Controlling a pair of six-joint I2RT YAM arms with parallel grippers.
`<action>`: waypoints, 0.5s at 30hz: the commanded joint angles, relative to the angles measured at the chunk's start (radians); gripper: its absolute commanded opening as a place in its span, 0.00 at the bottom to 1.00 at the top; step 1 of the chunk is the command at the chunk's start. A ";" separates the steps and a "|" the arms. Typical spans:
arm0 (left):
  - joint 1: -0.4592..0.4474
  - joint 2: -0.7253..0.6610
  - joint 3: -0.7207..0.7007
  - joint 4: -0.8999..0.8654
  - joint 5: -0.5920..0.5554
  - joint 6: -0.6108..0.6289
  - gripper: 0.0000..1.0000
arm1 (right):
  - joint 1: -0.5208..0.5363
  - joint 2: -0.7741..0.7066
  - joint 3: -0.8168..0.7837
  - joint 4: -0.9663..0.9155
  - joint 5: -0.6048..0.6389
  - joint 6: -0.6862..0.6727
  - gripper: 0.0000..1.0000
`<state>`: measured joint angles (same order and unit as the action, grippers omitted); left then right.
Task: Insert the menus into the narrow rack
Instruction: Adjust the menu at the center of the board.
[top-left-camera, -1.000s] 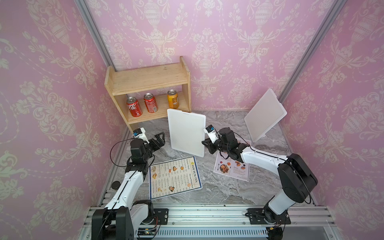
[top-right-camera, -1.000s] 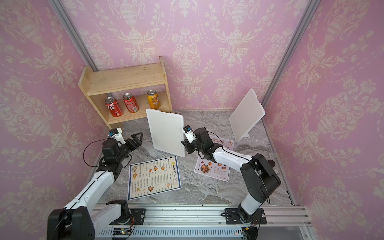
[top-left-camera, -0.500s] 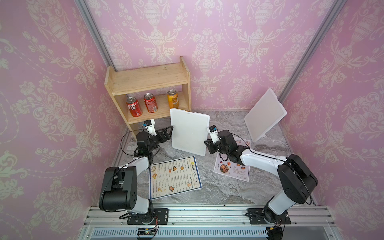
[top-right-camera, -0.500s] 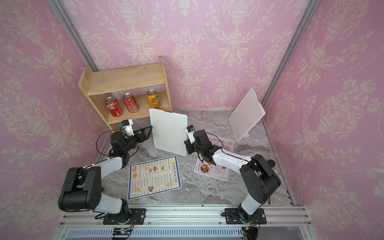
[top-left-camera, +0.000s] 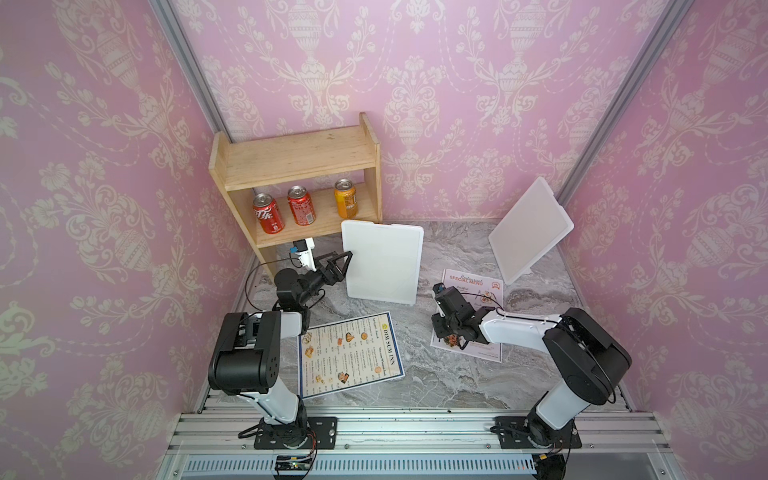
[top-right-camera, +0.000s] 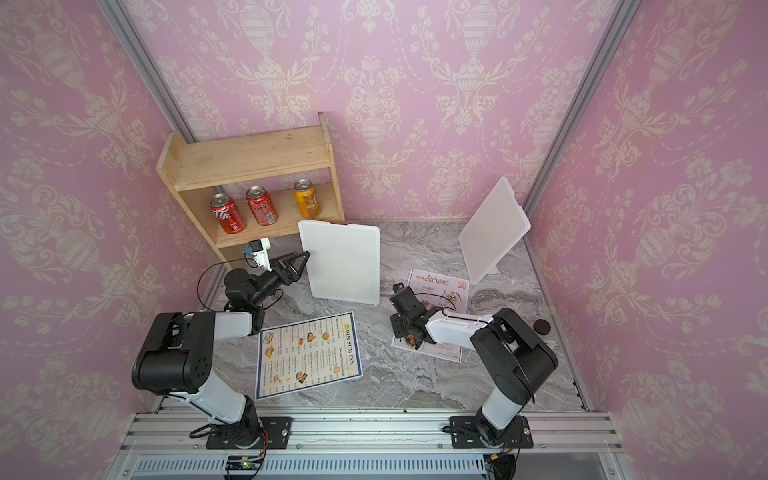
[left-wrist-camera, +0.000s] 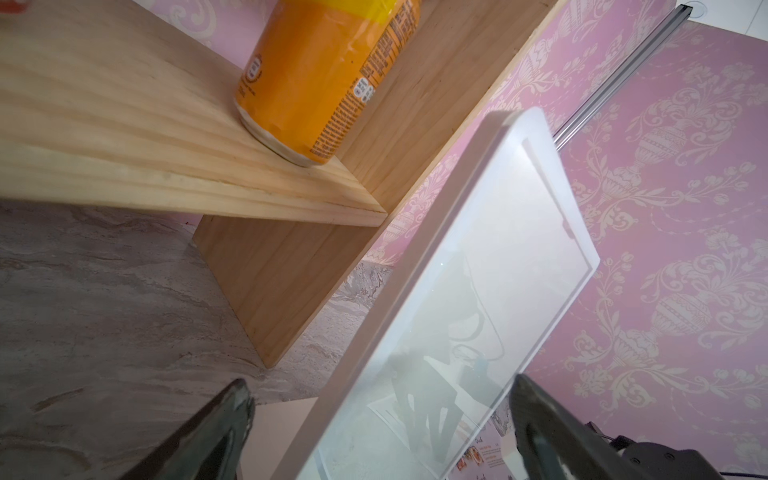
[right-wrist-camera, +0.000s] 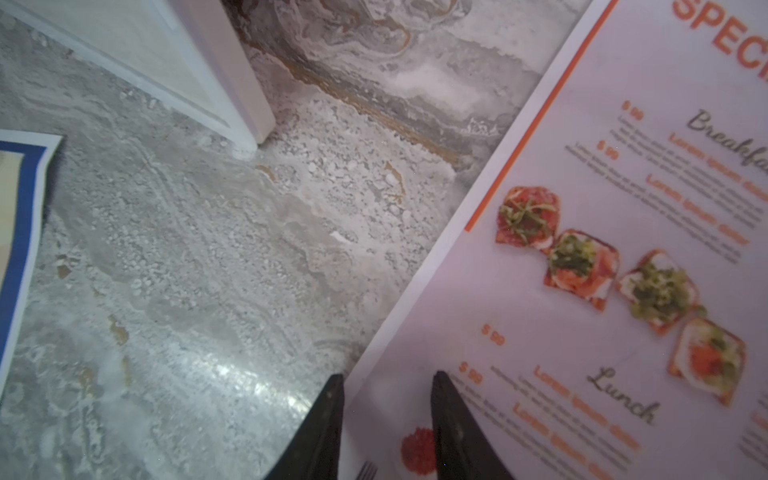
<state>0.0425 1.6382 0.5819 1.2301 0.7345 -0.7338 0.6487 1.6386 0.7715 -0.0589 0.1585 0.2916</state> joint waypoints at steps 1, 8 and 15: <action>-0.024 -0.026 -0.011 0.009 0.039 0.018 0.98 | 0.001 -0.052 -0.018 -0.082 0.033 0.012 0.44; -0.062 -0.150 -0.036 -0.220 -0.018 0.161 0.99 | 0.004 -0.095 0.029 -0.128 0.013 -0.009 0.59; -0.080 -0.298 -0.085 -0.411 -0.111 0.207 0.99 | 0.048 -0.181 0.070 -0.214 0.005 -0.010 0.83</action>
<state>-0.0235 1.3922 0.5220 0.9497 0.6815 -0.5907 0.6804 1.5082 0.8024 -0.2092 0.1684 0.2825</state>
